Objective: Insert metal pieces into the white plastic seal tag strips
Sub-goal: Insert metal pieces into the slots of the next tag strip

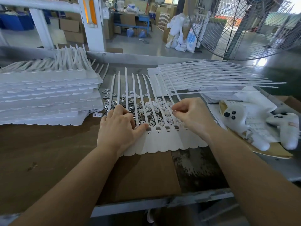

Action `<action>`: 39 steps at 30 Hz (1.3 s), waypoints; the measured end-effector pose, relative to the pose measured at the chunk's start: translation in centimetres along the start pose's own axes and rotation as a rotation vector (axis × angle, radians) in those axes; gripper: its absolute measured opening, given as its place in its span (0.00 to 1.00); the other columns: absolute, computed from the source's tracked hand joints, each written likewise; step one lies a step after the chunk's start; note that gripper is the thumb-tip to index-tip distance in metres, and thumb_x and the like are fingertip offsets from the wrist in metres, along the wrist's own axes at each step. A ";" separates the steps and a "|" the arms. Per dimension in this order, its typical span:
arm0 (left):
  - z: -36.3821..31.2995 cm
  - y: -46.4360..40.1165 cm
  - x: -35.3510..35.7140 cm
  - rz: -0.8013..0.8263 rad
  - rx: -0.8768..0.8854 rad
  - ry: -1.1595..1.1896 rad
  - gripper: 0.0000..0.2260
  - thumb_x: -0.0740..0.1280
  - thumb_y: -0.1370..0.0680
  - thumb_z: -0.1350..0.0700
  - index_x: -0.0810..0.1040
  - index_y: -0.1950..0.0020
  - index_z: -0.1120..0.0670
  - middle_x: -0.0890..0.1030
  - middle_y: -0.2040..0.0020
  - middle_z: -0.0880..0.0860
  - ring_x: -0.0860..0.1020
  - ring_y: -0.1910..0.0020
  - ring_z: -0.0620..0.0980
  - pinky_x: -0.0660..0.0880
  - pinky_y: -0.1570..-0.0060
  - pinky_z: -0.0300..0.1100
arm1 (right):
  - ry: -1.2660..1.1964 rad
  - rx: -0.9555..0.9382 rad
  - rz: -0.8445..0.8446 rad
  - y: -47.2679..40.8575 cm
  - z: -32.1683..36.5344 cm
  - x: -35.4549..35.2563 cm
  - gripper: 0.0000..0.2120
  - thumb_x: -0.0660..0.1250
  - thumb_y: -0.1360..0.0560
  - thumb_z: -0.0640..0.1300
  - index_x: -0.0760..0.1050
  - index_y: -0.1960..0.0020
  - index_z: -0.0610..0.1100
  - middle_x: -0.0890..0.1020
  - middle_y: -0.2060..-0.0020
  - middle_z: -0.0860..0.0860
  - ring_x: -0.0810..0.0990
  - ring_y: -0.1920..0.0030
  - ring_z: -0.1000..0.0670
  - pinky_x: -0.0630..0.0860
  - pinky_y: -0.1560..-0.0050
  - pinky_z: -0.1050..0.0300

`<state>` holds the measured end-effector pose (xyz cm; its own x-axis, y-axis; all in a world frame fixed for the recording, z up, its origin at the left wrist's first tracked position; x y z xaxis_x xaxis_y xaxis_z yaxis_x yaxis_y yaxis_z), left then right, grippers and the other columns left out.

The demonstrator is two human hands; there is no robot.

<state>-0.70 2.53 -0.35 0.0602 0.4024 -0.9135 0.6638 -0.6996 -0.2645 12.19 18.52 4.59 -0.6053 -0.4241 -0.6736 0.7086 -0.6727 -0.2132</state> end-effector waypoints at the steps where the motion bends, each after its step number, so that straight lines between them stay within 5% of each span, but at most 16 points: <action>1: 0.0 0.0 0.0 -0.003 0.001 0.001 0.22 0.54 0.32 0.30 0.72 0.64 0.47 0.63 0.50 0.45 0.68 0.44 0.49 0.63 0.40 0.47 | -0.005 0.007 -0.001 0.1 -0.3 -0.2 0.06 0.69 0.27 0.37 0.82 0.51 0.43 0.82 0.58 0.52 0.79 0.59 0.60 0.76 0.59 0.71; 6: 0.0 0.0 0.0 -0.004 -0.004 0.032 0.20 0.54 0.32 0.31 0.70 0.67 0.46 0.64 0.51 0.45 0.68 0.43 0.49 0.63 0.40 0.47 | 0.035 0.005 -0.012 0.5 -1.3 -0.8 0.09 0.69 0.27 0.37 0.80 0.48 0.43 0.82 0.58 0.51 0.80 0.61 0.57 0.73 0.67 0.75; 11: -0.1 0.1 -0.1 -0.005 -0.004 0.040 0.21 0.52 0.34 0.30 0.69 0.67 0.46 0.64 0.50 0.45 0.69 0.43 0.50 0.63 0.39 0.48 | 0.137 -0.076 -0.030 1.5 -1.7 -1.3 0.06 0.70 0.28 0.36 0.82 0.53 0.43 0.83 0.59 0.52 0.79 0.60 0.59 0.72 0.59 0.76; 19: 0.2 0.0 0.1 -0.005 0.003 0.036 0.21 0.56 0.32 0.30 0.72 0.65 0.47 0.64 0.50 0.45 0.69 0.43 0.50 0.64 0.40 0.48 | 0.333 -0.205 -0.131 3.9 -2.9 -1.6 0.04 0.67 0.26 0.39 0.80 0.52 0.43 0.83 0.56 0.50 0.80 0.54 0.49 0.75 0.50 0.53; 39: 0.0 0.1 -0.2 0.008 -0.006 0.045 0.22 0.54 0.33 0.29 0.71 0.65 0.47 0.64 0.50 0.45 0.69 0.43 0.50 0.64 0.40 0.48 | 0.442 -0.414 -0.291 4.6 -3.3 -0.3 0.01 0.71 0.30 0.33 0.80 0.59 0.38 0.82 0.62 0.46 0.80 0.59 0.46 0.79 0.61 0.52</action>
<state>-0.61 2.36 -0.18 0.0990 0.4234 -0.9005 0.6680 -0.6990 -0.2552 16.84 17.55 1.53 -0.6498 0.0867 -0.7551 0.6729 -0.3963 -0.6246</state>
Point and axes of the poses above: each hand's wrist, its own y-axis away from the middle knuckle, its own x-axis out of the palm, z = x × y, the point moved 2 cm from there along -y, towards the middle knuckle
